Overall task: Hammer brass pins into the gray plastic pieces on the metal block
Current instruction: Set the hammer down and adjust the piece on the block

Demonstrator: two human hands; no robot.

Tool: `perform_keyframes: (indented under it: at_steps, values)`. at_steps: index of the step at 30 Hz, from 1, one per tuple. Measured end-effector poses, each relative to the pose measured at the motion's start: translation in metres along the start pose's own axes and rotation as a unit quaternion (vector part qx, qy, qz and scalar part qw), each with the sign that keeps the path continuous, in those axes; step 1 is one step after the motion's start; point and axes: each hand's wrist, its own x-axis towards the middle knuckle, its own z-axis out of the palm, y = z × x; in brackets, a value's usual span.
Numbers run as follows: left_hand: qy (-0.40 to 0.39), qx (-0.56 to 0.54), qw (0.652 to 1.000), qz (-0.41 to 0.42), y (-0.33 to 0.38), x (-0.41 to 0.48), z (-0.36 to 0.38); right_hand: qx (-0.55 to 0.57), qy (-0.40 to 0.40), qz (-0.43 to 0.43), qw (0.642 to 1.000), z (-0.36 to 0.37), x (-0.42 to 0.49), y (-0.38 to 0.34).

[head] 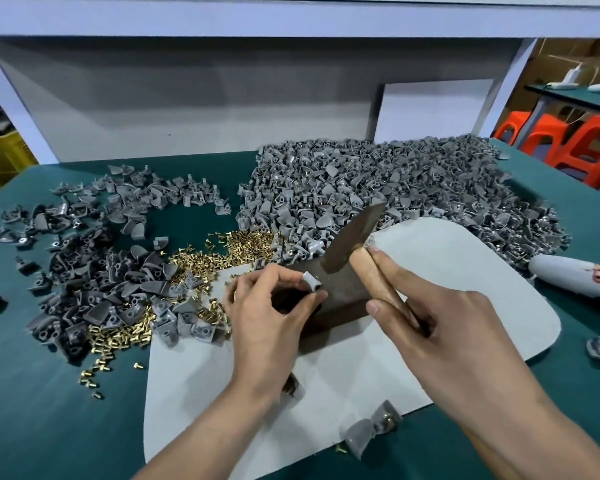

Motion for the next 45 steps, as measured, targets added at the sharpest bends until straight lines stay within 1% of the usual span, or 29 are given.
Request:
perform_keyframes:
  at_steps: [2,6,11,14,15,17,19,22,25,28,31,38,42,45]
  values:
    - [0.001,0.000,1.000,0.003,0.000,0.000,0.000,-0.012,-0.005,-0.003,1.000,0.000,0.002,-0.001]
    - [-0.008,-0.005,1.000,0.021,-0.002,0.002,0.001,-0.017,-0.053,0.005,0.998,0.005,0.003,-0.002]
    - [-0.002,-0.026,0.999,0.021,0.000,-0.001,0.003,-0.034,-0.016,-0.009,0.999,-0.003,0.006,-0.003]
    - [-0.008,-0.021,1.000,0.015,-0.003,0.000,0.002,-0.043,-0.054,0.003,0.998,0.002,0.005,-0.006]
    - [-0.010,-0.018,1.000,0.014,-0.003,0.000,0.002,-0.054,-0.054,0.005,0.997,0.002,0.006,-0.005]
    - [-0.014,-0.028,1.000,0.004,-0.005,0.000,0.002,-0.080,-0.029,-0.001,0.996,-0.001,0.007,-0.004]
    - [-0.009,-0.050,0.999,-0.014,-0.007,0.000,0.003,-0.074,-0.008,-0.003,0.997,-0.005,0.006,-0.006]
    - [-0.006,-0.041,0.999,-0.001,-0.011,0.000,0.004,-0.087,-0.058,0.004,0.994,0.001,0.004,-0.006]
    - [-0.020,-0.035,0.999,0.031,-0.010,0.001,0.001,-0.055,-0.060,0.019,0.997,0.001,0.003,-0.001]
    - [-0.021,0.000,0.998,0.063,-0.011,0.003,0.000,-0.041,-0.064,0.018,0.997,0.001,0.003,-0.001]
    - [-0.016,-0.001,0.999,0.052,-0.011,0.005,0.000,-0.045,-0.063,0.023,0.997,0.000,0.005,-0.002]
    - [-0.029,-0.010,0.998,0.050,-0.013,0.005,0.000,-0.073,-0.068,0.003,0.995,0.004,0.001,-0.007]
    - [-0.040,-0.043,0.997,0.041,-0.011,0.004,-0.001,-0.062,-0.060,0.002,0.996,0.002,0.001,-0.005]
    - [-0.045,-0.045,0.996,0.055,-0.012,0.004,0.000,-0.068,-0.061,-0.002,0.996,0.001,-0.001,-0.005]
